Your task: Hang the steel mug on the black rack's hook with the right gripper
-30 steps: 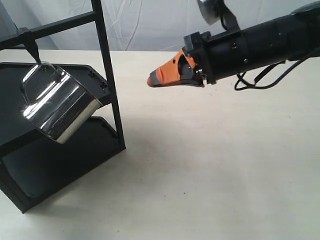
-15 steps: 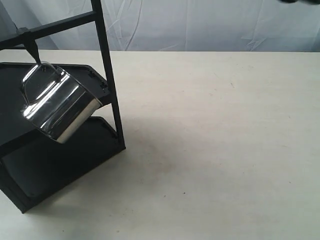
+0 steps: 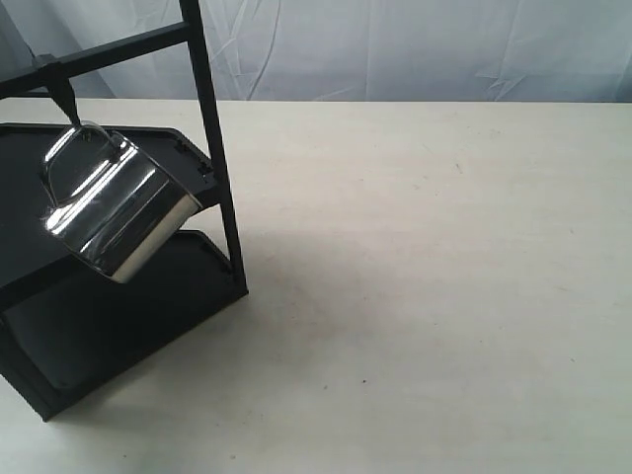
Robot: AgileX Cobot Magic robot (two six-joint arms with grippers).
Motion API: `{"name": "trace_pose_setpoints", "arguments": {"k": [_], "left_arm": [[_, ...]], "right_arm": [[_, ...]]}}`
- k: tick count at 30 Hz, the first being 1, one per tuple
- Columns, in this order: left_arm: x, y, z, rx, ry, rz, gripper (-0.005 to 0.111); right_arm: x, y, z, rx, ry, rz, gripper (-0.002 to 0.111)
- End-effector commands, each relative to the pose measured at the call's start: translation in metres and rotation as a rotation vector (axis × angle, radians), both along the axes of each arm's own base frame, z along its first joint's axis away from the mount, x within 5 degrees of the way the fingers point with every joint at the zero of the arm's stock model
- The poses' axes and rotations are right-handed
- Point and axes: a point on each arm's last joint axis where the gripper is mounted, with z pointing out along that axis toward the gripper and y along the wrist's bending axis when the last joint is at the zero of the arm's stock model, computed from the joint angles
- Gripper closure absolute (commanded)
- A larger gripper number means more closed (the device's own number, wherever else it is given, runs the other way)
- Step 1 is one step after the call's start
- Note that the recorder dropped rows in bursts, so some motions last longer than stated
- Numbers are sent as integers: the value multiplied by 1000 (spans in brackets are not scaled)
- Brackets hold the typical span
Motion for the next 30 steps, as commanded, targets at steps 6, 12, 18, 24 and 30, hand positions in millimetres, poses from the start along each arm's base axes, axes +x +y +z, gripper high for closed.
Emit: {"name": "trace_pose_setpoints", "arguments": {"k": [6, 12, 18, 24, 30], "left_arm": [[0, 0, 0, 1, -3, -2, 105], [0, 0, 0, 1, -3, -2, 105], [0, 0, 0, 1, -3, -2, 105], [0, 0, 0, 1, -3, -2, 105], [0, 0, 0, 1, -3, -2, 105]], "right_arm": [[3, -25, -44, 40, -14, -267, 109], [2, -45, -133, 37, 63, -453, 109], [-21, -56, -206, 31, 151, -577, 109], [-36, -58, -255, 31, 249, -634, 109], [-41, -58, -282, 27, 272, -638, 109]]}}
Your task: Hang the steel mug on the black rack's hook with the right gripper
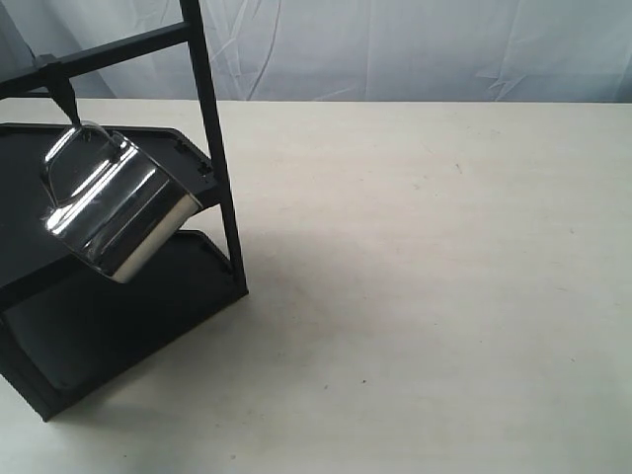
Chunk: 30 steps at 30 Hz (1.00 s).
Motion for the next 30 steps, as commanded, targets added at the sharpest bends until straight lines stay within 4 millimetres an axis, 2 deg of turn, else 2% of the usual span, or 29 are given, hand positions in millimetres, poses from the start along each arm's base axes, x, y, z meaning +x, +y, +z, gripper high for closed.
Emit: {"name": "trace_pose_setpoints", "arguments": {"k": [1, 8, 30], "left_arm": [[0, 0, 0, -1, -3, -2, 105], [0, 0, 0, 1, -3, -2, 105], [0, 0, 0, 1, -3, -2, 105]], "right_arm": [[-3, 0, -14, -4, -13, -4, 109], [-6, 1, -11, -6, -69, -5, 109], [-7, 1, -12, -12, -63, -4, 109]]}}
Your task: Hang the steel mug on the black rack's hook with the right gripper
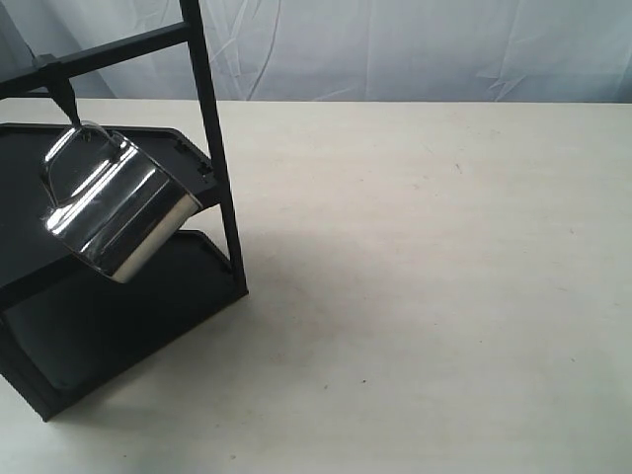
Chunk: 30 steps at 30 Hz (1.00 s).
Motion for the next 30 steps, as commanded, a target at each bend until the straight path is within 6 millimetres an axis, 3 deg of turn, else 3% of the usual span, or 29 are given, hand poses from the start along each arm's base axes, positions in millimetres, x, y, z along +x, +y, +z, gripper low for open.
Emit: {"name": "trace_pose_setpoints", "arguments": {"k": [1, 10, 30], "left_arm": [[0, 0, 0, 6, -2, -2, 105], [0, 3, 1, 95, -6, 19, 105], [0, 3, 1, 96, -10, 21, 105]], "right_arm": [[0, 0, -1, -1, -5, -3, 109], [0, 0, -1, -1, -5, -3, 109], [0, 0, -1, 1, -6, -3, 109]]}}
